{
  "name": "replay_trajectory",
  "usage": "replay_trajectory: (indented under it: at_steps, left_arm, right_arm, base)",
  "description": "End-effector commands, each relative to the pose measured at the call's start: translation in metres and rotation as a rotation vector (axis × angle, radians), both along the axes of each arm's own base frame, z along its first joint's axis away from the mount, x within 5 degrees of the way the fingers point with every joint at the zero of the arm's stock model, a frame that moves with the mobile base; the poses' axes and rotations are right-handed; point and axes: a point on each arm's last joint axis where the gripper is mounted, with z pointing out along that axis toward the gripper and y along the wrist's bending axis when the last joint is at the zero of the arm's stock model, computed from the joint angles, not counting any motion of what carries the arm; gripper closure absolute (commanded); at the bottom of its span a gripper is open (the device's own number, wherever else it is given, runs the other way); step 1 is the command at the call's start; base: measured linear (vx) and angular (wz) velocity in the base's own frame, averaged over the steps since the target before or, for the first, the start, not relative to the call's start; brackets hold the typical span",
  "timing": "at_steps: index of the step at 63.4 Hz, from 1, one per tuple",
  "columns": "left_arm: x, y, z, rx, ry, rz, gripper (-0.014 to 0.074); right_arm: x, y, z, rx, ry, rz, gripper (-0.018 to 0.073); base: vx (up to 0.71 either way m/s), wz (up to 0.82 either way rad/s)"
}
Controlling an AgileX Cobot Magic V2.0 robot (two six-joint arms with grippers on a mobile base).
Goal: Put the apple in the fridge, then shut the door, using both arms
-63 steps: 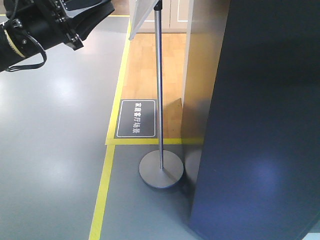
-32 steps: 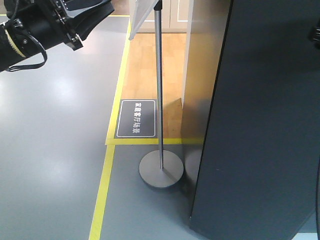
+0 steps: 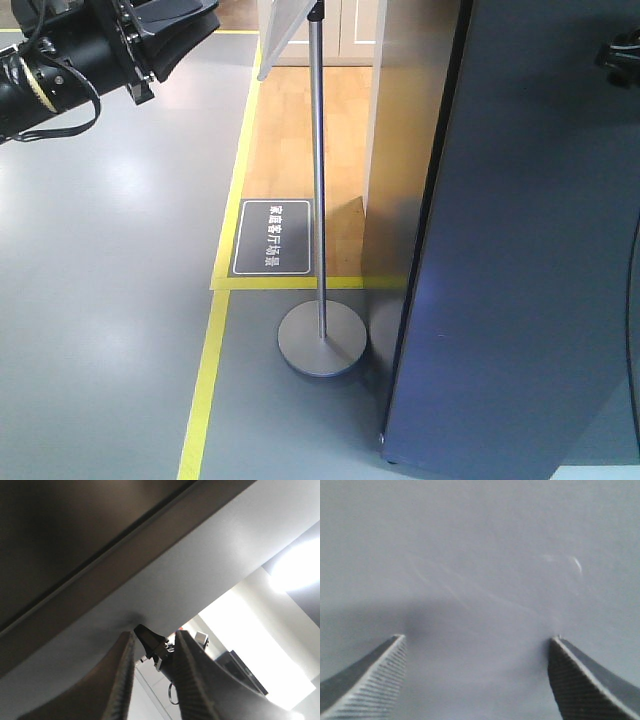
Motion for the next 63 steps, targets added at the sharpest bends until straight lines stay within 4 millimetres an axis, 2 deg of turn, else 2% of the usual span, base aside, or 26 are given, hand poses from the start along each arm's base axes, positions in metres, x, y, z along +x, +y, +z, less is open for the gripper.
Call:
replay_trajectory:
  at_steps: [1, 18, 33, 40, 49, 57, 63]
  left_arm:
    - [-0.013, 0.003, 0.033, -0.073, -0.079, 0.001, 0.0395]
    - [-0.012, 0.003, 0.033, -0.073, -0.078, 0.004, 0.0395]
    - [-0.012, 0.003, 0.033, -0.073, -0.078, 0.004, 0.0395]
    - [-0.013, 0.003, 0.033, -0.075, -0.083, -0.007, 0.0395]
    - [-0.016, 0.002, 0.034, -0.085, -0.097, -0.034, 0.0395]
    - [-0.021, 0.0, 0.036, -0.1, -0.123, -0.089, 0.0395]
    - [-0.024, -0.001, 0.038, -0.11, -0.143, -0.13, 0.0395]
  right_arm:
    - [0.012, -0.001, 0.028, -0.073, -0.08, 0.007, 0.0]
    - [0.043, 0.007, 0.04, -0.064, -0.031, 0.139, 0.0]
    - [0.041, 0.01, 0.052, -0.11, -0.026, 0.177, 0.0]
    - [0.03, 0.015, 0.061, -0.131, 0.001, 0.221, 0.0009]
    - [0.006, 0.024, 0.081, -0.144, 0.025, 0.294, 0.0067]
    - [-0.025, 0.035, 0.1, -0.148, 0.06, 0.383, 0.0191]
    - [-0.052, 0.044, 0.115, -0.156, 0.082, 0.453, 0.0334]
  base:
    - [0.0, 0.0]
    - [0.0, -0.01]
    - [0.0, 0.0]
    - [0.0, 0.0]
    - [0.0, 0.0]
    - [0.0, 0.0]
    - [0.0, 0.0]
